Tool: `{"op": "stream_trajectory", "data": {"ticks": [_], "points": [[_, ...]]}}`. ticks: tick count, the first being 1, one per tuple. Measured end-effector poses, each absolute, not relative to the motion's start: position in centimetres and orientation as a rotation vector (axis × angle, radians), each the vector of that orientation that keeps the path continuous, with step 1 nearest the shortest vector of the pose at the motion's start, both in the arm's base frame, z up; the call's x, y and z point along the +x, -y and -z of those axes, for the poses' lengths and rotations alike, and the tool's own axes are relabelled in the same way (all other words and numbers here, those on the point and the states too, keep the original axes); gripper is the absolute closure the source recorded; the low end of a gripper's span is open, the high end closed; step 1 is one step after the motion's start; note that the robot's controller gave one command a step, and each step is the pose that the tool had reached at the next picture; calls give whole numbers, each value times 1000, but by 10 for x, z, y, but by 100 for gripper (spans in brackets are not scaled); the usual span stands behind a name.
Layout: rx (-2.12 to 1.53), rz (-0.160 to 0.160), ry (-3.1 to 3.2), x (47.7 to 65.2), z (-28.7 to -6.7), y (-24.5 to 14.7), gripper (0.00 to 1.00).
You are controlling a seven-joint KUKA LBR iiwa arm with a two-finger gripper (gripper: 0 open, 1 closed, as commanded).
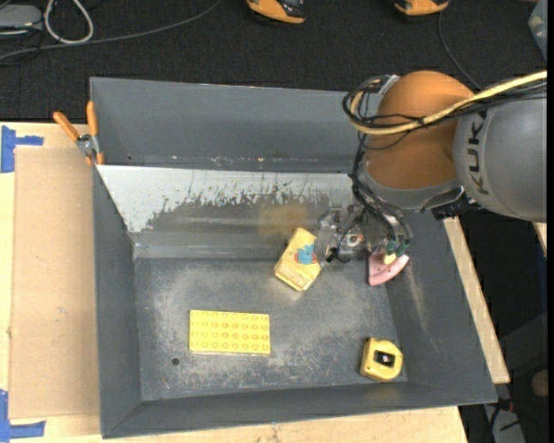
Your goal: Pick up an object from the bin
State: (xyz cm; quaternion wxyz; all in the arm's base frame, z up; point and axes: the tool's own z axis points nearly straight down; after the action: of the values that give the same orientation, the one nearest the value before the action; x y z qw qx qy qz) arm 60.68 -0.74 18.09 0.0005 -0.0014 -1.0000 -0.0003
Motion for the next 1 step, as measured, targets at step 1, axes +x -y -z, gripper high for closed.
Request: {"op": "stream_trajectory", "data": {"ticks": [1], "points": [[-4, 1, 3141, 607, -181, 7, 100]]}}
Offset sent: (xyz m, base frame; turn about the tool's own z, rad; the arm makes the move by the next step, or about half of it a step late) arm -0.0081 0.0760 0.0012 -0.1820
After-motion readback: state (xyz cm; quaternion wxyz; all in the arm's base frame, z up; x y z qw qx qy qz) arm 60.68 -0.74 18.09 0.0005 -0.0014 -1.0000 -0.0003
